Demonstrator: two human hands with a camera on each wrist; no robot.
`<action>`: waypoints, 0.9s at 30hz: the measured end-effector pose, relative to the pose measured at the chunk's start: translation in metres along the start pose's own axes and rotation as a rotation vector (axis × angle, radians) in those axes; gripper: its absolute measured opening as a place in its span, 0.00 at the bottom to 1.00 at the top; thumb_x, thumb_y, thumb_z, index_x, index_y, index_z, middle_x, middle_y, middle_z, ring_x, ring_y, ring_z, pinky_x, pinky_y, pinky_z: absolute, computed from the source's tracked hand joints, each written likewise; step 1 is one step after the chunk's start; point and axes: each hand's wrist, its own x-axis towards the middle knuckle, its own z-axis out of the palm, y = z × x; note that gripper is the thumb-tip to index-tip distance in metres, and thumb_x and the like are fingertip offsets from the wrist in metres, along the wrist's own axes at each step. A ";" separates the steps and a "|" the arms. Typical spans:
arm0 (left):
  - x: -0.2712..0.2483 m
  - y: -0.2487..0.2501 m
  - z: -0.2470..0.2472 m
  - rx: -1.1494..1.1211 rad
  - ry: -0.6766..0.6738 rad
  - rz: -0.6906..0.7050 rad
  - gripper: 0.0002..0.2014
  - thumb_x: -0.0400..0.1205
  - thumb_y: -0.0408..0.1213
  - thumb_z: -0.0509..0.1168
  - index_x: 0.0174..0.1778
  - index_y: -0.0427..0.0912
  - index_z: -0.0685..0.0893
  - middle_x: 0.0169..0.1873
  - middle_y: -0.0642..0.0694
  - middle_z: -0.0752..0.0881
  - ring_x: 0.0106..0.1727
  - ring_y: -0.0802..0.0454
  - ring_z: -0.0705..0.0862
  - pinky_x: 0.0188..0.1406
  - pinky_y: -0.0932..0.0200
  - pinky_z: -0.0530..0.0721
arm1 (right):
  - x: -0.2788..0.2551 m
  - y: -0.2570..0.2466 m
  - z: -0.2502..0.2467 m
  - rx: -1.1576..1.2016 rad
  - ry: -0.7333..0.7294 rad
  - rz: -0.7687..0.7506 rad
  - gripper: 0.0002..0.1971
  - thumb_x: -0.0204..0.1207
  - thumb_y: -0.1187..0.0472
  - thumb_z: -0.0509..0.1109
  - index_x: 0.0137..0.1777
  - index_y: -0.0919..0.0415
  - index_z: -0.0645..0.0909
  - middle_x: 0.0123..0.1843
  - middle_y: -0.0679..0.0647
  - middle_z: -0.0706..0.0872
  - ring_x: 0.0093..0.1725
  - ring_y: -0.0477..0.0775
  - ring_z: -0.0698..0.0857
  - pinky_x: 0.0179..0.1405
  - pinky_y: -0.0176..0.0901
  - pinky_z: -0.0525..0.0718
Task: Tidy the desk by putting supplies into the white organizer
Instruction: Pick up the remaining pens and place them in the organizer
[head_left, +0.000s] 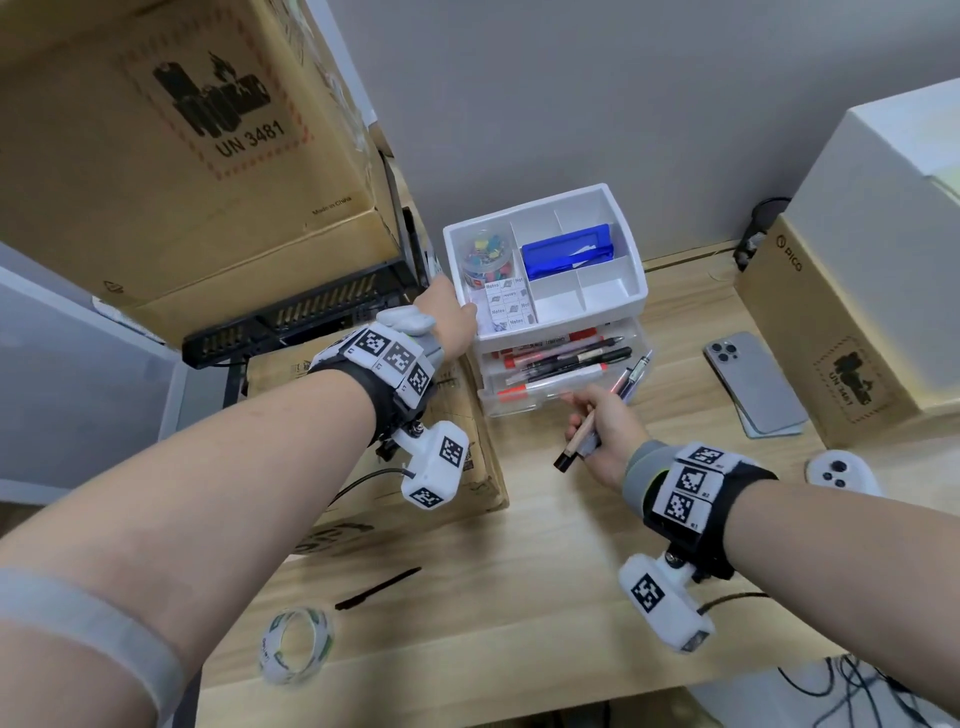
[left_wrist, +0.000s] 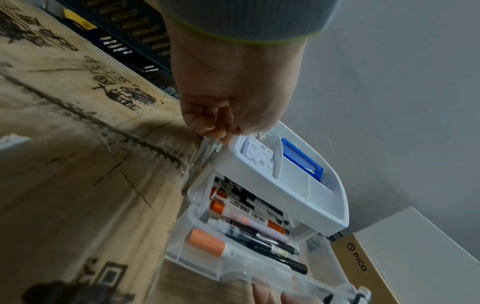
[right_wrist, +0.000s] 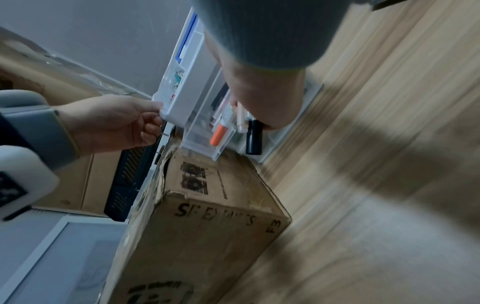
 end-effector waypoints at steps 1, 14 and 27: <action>-0.002 0.000 0.001 -0.011 -0.002 -0.003 0.15 0.87 0.42 0.60 0.63 0.34 0.74 0.56 0.35 0.84 0.55 0.36 0.84 0.46 0.51 0.76 | -0.005 0.003 -0.005 -0.008 -0.003 0.001 0.11 0.75 0.67 0.68 0.57 0.66 0.81 0.43 0.55 0.88 0.28 0.48 0.77 0.22 0.37 0.79; -0.004 0.006 -0.003 0.028 -0.040 0.008 0.15 0.89 0.38 0.57 0.68 0.34 0.74 0.50 0.42 0.82 0.50 0.45 0.76 0.55 0.49 0.77 | -0.078 -0.045 0.004 -1.228 -0.383 -0.923 0.20 0.77 0.54 0.71 0.28 0.42 0.66 0.25 0.44 0.68 0.30 0.49 0.69 0.33 0.48 0.70; -0.004 0.007 -0.005 -0.090 -0.047 -0.016 0.15 0.88 0.36 0.60 0.67 0.31 0.75 0.60 0.33 0.83 0.52 0.40 0.81 0.43 0.57 0.69 | -0.013 -0.068 0.056 -2.230 -0.312 -0.916 0.12 0.80 0.55 0.67 0.59 0.58 0.76 0.58 0.58 0.85 0.55 0.62 0.85 0.45 0.49 0.82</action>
